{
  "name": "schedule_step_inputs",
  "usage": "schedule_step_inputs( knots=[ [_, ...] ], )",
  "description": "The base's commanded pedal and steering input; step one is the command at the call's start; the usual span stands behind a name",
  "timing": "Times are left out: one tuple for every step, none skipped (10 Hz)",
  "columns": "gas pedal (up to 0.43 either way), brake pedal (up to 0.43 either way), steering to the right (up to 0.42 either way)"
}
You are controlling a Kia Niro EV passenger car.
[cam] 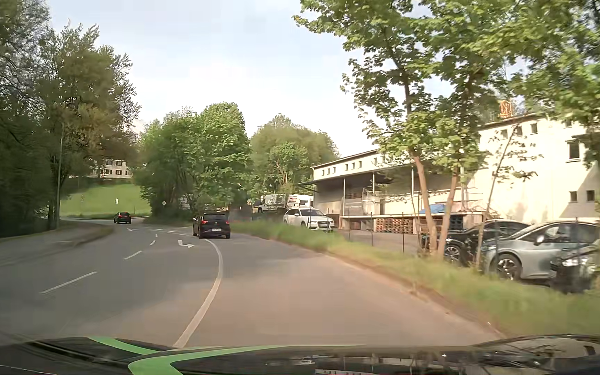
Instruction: Follow the waypoints while adhering to traffic rules and regulations
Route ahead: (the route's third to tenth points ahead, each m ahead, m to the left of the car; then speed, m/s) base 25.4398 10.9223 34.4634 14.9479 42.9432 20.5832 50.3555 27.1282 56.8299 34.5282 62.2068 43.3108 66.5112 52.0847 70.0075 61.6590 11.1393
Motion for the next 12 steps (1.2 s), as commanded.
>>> schedule_step_inputs(
  knots=[
    [0.177,0.000,-0.070],
    [0.177,0.000,-0.074],
    [0.177,0.000,-0.078],
    [0.177,0.000,-0.081],
    [0.177,0.000,-0.084],
    [0.177,0.000,-0.085],
    [0.177,0.000,-0.086],
    [0.177,0.000,-0.086],
    [0.177,0.000,-0.086],
    [0.177,0.000,-0.086],
    [0.157,0.000,-0.086],
    [0.150,0.000,-0.086]
  ],
)
